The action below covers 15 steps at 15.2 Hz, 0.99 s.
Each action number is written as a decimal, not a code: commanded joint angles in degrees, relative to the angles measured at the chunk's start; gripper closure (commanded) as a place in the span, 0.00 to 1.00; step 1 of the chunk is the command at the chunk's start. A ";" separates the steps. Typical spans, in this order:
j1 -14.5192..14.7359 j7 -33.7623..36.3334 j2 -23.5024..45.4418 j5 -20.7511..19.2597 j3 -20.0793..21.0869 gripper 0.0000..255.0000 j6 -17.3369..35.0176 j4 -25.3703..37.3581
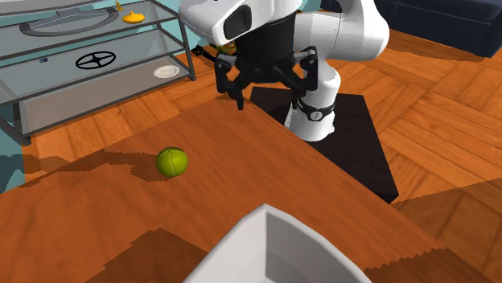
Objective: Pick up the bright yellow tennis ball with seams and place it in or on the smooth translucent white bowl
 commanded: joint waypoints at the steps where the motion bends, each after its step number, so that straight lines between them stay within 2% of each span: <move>1: -0.75 -2.29 2.99 -1.30 -2.12 0.00 2.19 1.05; 8: -2.38 -9.50 15.07 -2.73 -8.65 0.00 10.19 5.86; 15: -4.26 -17.91 29.36 0.40 -13.95 0.00 16.74 13.82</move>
